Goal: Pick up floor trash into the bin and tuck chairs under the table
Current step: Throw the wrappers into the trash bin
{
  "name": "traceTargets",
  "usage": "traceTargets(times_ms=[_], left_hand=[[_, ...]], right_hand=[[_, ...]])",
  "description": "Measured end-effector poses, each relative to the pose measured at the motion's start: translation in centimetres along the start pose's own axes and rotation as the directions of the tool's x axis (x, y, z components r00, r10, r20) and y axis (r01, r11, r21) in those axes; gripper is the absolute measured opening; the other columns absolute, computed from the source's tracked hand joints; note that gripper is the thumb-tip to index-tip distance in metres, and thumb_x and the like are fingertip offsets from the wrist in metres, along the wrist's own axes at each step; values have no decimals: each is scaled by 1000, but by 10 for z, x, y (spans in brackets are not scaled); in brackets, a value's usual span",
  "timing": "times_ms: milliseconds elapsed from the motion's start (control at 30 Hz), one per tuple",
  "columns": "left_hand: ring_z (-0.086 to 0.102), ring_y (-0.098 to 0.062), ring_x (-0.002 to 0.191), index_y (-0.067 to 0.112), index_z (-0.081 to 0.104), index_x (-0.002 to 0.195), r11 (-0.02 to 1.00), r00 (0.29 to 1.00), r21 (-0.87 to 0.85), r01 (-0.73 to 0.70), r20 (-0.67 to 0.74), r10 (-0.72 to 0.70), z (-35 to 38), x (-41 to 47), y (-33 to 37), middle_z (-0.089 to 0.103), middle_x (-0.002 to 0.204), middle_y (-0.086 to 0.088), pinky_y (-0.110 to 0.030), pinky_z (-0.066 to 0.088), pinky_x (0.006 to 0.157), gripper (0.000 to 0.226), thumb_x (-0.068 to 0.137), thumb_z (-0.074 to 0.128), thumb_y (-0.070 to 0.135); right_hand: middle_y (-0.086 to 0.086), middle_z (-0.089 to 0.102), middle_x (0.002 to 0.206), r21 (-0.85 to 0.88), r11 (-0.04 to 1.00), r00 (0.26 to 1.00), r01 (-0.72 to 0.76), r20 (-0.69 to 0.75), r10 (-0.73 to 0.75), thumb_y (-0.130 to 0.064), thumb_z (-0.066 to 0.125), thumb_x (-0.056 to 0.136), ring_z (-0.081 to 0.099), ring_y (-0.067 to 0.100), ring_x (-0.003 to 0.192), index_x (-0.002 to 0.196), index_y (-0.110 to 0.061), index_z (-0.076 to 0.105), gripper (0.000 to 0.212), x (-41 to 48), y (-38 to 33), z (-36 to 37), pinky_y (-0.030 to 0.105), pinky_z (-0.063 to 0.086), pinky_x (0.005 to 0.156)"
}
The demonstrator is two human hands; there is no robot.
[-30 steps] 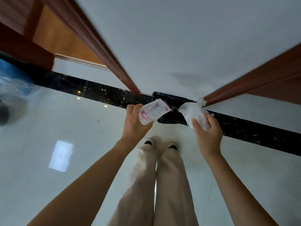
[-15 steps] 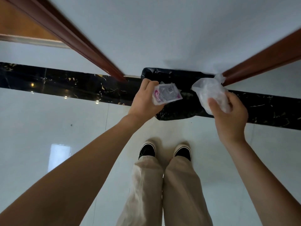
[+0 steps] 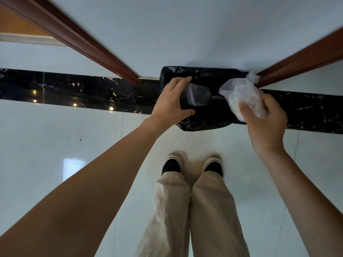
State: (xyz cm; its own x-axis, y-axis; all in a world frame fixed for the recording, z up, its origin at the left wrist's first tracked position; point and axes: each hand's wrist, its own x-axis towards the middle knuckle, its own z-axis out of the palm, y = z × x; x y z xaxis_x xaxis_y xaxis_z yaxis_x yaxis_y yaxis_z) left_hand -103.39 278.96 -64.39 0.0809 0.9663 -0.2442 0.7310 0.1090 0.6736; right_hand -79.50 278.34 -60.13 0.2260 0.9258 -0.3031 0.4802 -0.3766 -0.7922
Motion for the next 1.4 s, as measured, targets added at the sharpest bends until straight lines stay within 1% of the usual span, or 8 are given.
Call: traceTargets(times_ms=[100,200,500,633,767,1067,1267,1400], left_hand=[[43,-17,126,15,39,142,997,992,-15,75,-102,-76,-6,-12,-2,44,138,0,-27,37,103,81,73,77,32],[40,-19,129,11,38,142,984,969,31,177,-182,-169,-9,-23,-9,43,139,-3,-33,38,106,70,83,69,30],[40,-22,129,9,32,145,963,956,87,255,-170,-238,11,-30,-31,41,140,-7,-41,40,105,71,86,66,27],[40,-22,129,8,31,146,960,951,77,268,-178,-251,14,-31,-32,41,140,-7,-40,39,106,72,87,66,28],[39,-22,130,10,33,145,956,956,141,256,-187,-228,-3,-35,-15,42,141,-7,-40,36,108,73,85,66,34],[38,-24,132,10,38,143,954,988,294,60,-152,-15,-164,-88,153,46,142,-6,-39,28,113,65,90,58,42],[40,-26,133,12,43,141,955,978,288,-73,-168,125,-299,-160,314,48,142,-6,-45,30,111,54,98,38,44],[37,-29,137,15,42,143,925,947,330,-191,-187,262,-362,-202,397,47,144,-7,-47,26,113,52,100,29,43]], right_hand=[[3,66,102,-24,1000,1000,14,12,-14,-27,71,84,60,11,91,107,-13,65,27,-3,-4,4,22,49,79],[4,64,97,-45,998,997,52,61,-49,-23,70,85,58,14,87,101,-12,64,20,-5,-7,13,19,46,72],[8,61,101,-115,960,945,256,241,-223,-19,72,83,52,9,89,109,-8,64,29,17,19,54,13,42,77],[10,57,112,-215,906,892,366,359,-275,-24,69,87,52,12,94,123,-10,59,41,30,24,61,26,47,82],[10,54,126,-346,819,856,459,418,-303,-34,70,85,57,29,108,136,-15,51,57,26,12,51,42,52,85],[12,57,132,-285,825,867,488,268,-420,-31,62,93,51,26,125,134,-4,53,50,-50,-160,-93,38,43,106],[12,60,128,-325,759,826,564,209,-524,-33,62,95,54,28,119,131,-4,54,47,-126,-317,-225,44,46,99],[13,60,129,-362,694,777,622,179,-603,-41,41,101,54,30,120,132,-4,54,50,-171,-393,-293,46,44,99]])
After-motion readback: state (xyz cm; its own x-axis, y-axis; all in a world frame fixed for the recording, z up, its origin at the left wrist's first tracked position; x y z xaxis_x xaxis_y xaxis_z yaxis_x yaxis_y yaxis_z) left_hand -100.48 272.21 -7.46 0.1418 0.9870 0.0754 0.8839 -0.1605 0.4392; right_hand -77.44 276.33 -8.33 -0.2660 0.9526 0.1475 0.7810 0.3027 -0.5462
